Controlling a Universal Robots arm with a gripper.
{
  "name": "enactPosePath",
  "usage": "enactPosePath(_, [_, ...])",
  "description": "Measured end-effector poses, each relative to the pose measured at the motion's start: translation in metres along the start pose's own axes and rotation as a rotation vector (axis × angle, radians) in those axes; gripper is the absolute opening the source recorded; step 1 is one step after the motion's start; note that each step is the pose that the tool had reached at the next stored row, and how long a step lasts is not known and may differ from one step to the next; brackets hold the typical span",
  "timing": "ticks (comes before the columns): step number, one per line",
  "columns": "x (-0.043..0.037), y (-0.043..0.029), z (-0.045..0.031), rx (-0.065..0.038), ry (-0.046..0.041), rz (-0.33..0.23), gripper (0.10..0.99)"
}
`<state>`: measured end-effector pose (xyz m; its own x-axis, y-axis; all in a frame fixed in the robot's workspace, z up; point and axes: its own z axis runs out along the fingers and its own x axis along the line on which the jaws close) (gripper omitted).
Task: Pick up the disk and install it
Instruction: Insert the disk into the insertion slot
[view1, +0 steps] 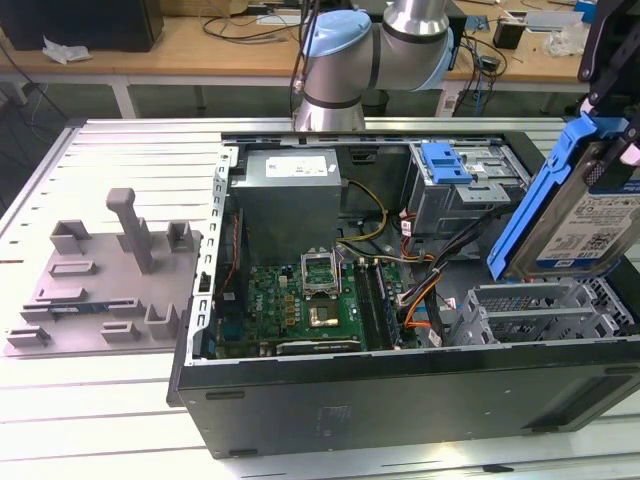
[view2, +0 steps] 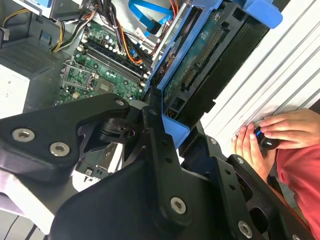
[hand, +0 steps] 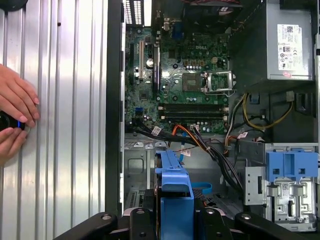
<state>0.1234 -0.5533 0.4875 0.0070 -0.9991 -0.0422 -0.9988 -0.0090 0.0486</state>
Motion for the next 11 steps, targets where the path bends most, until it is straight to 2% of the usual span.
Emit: enactPosePath(11, [0.0001, -0.0002, 0.0030, 0.000, 0.0005, -0.011, 0.365])
